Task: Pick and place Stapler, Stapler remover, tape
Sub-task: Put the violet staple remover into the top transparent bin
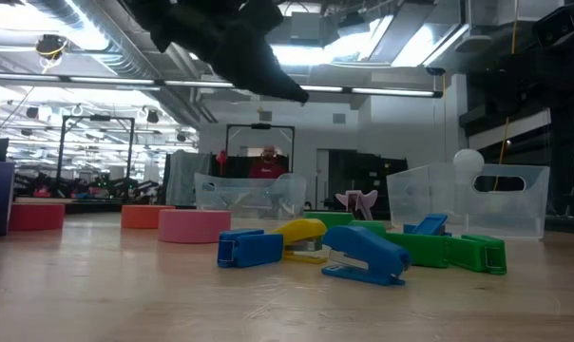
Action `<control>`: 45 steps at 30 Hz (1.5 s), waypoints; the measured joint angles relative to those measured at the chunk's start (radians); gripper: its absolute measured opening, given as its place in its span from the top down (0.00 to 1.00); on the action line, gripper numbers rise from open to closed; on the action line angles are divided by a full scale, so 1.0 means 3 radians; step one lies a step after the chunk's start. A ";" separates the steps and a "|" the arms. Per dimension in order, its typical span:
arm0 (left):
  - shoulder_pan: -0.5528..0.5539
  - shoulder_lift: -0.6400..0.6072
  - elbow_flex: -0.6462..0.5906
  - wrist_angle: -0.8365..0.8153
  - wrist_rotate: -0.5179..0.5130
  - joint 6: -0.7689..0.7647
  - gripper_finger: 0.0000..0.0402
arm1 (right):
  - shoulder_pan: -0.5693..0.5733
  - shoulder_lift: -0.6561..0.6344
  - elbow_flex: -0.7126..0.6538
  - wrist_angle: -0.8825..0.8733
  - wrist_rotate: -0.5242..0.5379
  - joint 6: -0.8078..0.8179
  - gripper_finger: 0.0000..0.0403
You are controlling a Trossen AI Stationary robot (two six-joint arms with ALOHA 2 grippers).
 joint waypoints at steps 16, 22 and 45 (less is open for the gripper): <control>-0.0592 0.0067 -0.0003 -0.0425 -0.0018 0.0999 0.82 | 0.0000 0.0000 -0.0001 0.0000 0.0001 0.0000 0.44; -0.0819 0.0238 -0.0003 -0.0057 -0.0012 0.1000 0.82 | 0.0001 0.0000 0.0001 0.0001 0.0000 0.0000 0.44; -0.1443 0.1032 0.0048 0.0546 -0.0837 0.1557 0.82 | 0.0000 0.0000 0.0000 0.0001 0.0000 0.0000 0.44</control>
